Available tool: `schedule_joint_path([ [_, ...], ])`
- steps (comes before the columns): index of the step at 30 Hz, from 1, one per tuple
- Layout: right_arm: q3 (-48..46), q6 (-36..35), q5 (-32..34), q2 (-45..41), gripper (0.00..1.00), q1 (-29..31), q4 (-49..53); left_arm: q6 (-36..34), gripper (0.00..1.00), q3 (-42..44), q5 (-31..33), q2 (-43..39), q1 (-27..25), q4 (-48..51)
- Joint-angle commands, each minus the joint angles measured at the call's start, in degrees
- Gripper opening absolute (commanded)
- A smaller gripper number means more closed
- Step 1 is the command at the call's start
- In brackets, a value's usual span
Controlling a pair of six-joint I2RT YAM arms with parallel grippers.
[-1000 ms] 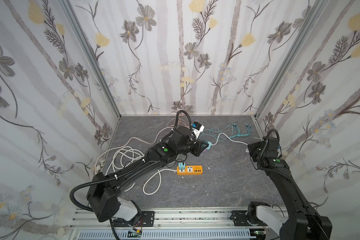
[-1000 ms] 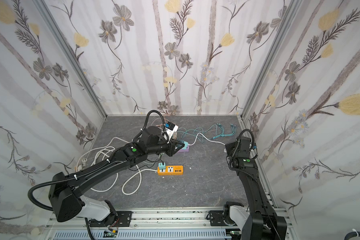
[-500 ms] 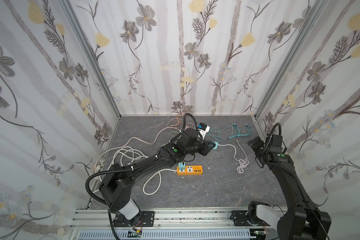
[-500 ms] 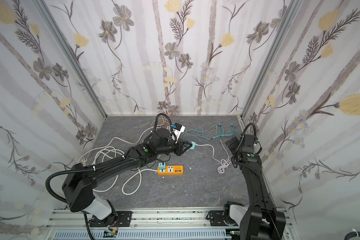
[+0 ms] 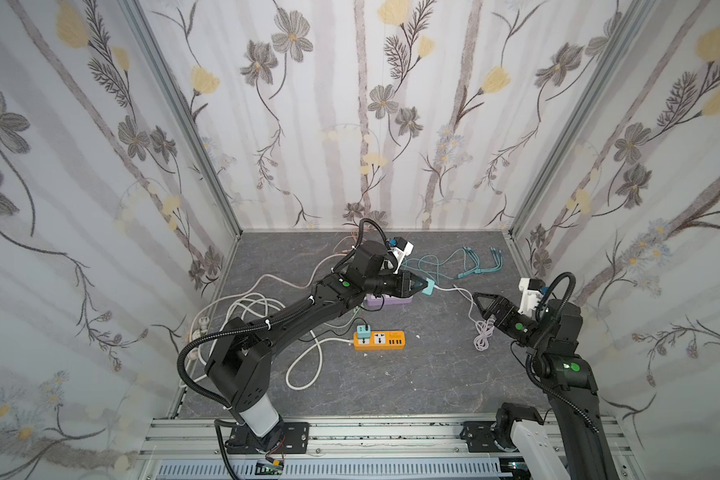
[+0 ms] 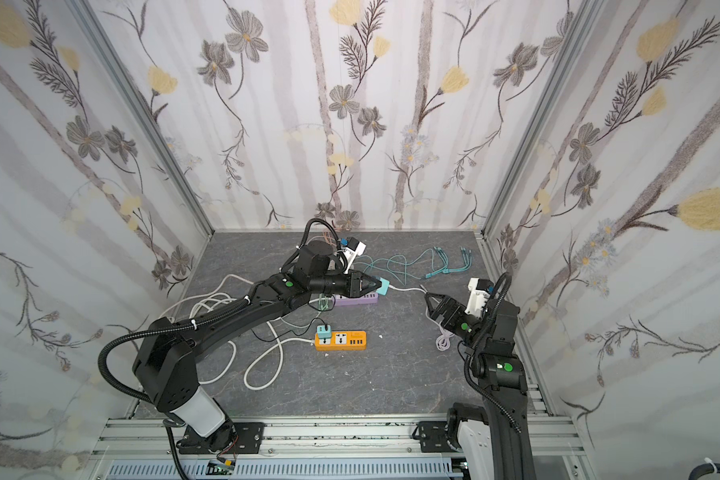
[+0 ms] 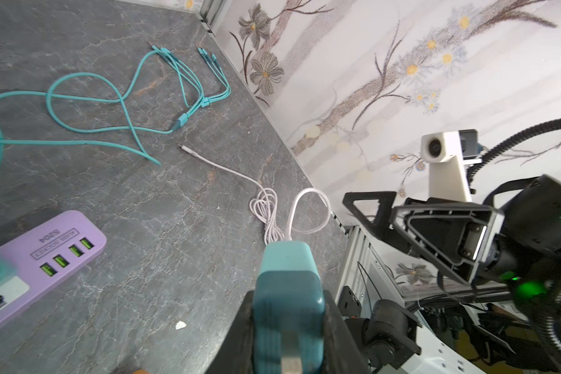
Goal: Insert the plug
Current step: 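Bring the right gripper to the charger held by the left and close on it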
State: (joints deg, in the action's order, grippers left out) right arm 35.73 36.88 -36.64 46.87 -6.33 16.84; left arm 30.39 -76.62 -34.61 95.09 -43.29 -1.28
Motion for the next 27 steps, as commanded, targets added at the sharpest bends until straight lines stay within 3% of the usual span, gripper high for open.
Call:
schedule_joint_path([
  [1, -1.0, 5.9, -9.9, 0.2, 0.98, 3.2, -9.4, 4.0, 0.00, -1.7, -4.6, -0.1, 0.3, -3.0],
  [6, -1.8, 2.9, -9.5, 1.4, 0.95, 6.3, -10.2, 6.8, 0.00, -2.2, -6.8, 0.5, 1.2, -4.8],
  [12, -4.7, 9.1, -16.6, 6.5, 0.87, 8.7, -24.5, 12.7, 0.00, -2.7, -12.4, 2.8, 2.2, -10.0],
  [17, -3.3, 9.6, -13.5, 6.5, 0.86, 10.4, -24.6, 14.2, 0.00, -2.9, -12.5, 3.0, 2.4, -10.4],
  [20, -2.0, 8.5, -4.8, 3.7, 0.93, 10.4, -17.8, 15.0, 0.00, -2.9, -12.4, 3.0, 2.8, -10.5],
  [21, -0.1, 6.4, 3.6, 1.9, 0.99, 10.3, -10.1, 15.0, 0.00, -2.9, -12.0, 2.9, 2.9, -10.1],
  [25, 2.6, 7.2, 33.2, -6.1, 0.99, 10.0, 8.1, 13.3, 0.00, -3.0, -10.3, 2.1, 3.3, -7.9],
  [27, 2.0, 5.4, 32.4, -10.3, 0.95, 9.8, 5.8, 12.5, 0.00, -3.4, -10.0, 2.2, 3.4, -6.6],
])
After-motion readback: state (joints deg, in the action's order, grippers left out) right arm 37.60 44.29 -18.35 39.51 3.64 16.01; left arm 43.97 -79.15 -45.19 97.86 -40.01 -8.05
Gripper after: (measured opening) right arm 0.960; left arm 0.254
